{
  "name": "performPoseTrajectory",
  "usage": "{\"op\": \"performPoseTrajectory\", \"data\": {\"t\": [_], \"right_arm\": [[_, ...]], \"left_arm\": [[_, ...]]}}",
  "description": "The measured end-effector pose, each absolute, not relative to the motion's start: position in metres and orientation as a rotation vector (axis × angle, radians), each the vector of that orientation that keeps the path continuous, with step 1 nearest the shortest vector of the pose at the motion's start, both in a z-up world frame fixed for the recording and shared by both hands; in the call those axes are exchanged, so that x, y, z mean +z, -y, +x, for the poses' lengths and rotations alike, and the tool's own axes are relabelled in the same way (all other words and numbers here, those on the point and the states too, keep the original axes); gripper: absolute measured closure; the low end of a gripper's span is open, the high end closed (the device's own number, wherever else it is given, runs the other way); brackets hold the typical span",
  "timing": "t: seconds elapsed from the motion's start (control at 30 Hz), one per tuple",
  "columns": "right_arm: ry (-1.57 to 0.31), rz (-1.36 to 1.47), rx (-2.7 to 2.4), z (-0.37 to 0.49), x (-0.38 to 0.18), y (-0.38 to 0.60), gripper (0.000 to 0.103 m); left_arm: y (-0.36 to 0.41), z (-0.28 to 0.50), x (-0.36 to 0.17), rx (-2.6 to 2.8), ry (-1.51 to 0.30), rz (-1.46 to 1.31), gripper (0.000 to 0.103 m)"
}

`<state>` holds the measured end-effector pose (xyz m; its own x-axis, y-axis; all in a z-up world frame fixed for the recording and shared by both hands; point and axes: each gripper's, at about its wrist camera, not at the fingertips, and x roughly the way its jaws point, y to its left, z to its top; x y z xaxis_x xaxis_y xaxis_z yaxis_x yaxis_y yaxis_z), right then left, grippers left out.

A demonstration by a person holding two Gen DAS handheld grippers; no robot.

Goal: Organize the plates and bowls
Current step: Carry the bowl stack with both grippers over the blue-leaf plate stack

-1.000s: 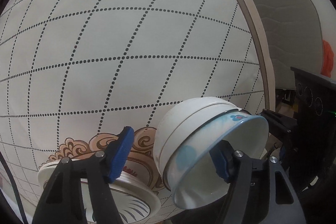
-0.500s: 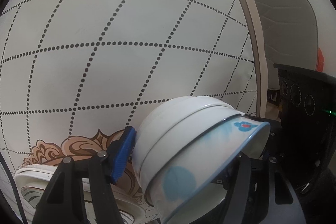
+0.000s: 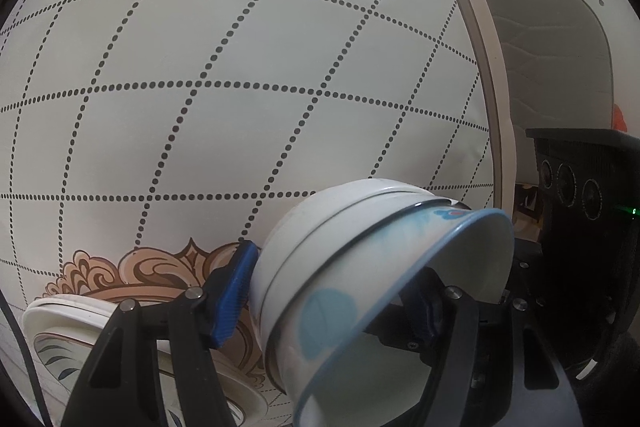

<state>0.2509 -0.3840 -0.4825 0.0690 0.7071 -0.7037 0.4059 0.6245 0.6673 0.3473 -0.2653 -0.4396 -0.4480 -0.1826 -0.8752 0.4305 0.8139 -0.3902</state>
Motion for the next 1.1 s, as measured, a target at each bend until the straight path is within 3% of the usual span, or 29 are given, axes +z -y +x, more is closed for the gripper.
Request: {"op": "performPoseTrajectory", "data": {"t": [1.1], "right_arm": [[-1.535,0.874,0.379,0.305,-0.43,0.315,0.034]], "left_arm": [[0.2,0.364,-0.364,-0.667,-1.82,0.16,0.037]]}}
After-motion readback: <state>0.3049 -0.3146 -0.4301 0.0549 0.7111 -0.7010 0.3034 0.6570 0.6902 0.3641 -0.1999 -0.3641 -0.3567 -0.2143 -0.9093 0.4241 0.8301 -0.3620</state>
